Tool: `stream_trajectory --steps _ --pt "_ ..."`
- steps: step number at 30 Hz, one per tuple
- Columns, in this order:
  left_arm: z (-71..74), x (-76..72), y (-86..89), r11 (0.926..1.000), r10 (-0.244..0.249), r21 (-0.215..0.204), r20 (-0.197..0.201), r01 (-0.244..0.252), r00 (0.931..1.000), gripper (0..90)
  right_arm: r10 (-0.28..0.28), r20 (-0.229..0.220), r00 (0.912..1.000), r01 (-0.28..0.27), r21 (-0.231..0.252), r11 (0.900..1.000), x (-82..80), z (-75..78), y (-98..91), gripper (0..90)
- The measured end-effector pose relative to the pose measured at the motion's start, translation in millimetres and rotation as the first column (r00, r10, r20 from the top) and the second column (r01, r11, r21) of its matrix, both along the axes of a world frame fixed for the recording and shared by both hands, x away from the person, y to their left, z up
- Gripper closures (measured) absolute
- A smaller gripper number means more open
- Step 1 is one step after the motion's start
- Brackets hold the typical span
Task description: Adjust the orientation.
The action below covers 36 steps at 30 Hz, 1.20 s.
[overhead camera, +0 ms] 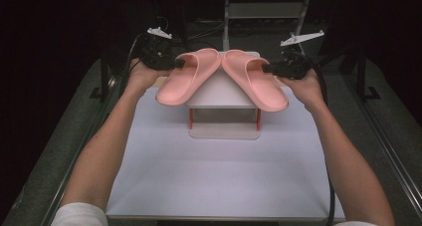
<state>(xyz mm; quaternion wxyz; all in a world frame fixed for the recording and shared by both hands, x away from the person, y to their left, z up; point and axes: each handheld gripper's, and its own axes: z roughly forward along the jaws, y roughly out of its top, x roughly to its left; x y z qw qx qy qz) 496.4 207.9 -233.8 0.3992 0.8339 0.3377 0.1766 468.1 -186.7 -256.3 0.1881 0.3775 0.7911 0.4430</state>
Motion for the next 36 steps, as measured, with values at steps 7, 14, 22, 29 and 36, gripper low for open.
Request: stream_trajectory --steps 7,14,22,29,36 --pt "-2.8 0.7 -5.9 0.9999 0.007 -0.013 -0.009 -0.007 0.9999 74.4 -0.014 -0.013 0.9998 0.014 0.012 0.9998 1.2 0.5 1.3 78.2" --pt "-4.1 2.2 -11.1 0.9995 0.013 -0.027 -0.013 -0.014 0.9998 73.2 -0.026 -0.019 0.9995 0.026 0.022 0.9994 1.5 1.0 2.0 76.9" --pt "-5.5 7.1 -18.3 0.9987 0.046 -0.023 -0.015 -0.046 0.9988 72.6 -0.043 -0.028 0.9987 0.044 0.03 0.9986 4.4 0.3 7.9 75.3" --pt "-8.7 11.0 -22.1 0.9974 0.062 -0.036 -0.023 -0.063 0.9978 71.7 -0.069 -0.031 0.9972 0.07 0.045 0.9966 7.1 0.5 13.2 74.2" --pt "-11.4 13.6 -27.4 0.9962 0.071 -0.048 -0.027 -0.072 0.9971 70.6 -0.093 -0.038 0.9949 0.095 0.059 0.9937 8.9 -1.0 16.7 73.4"
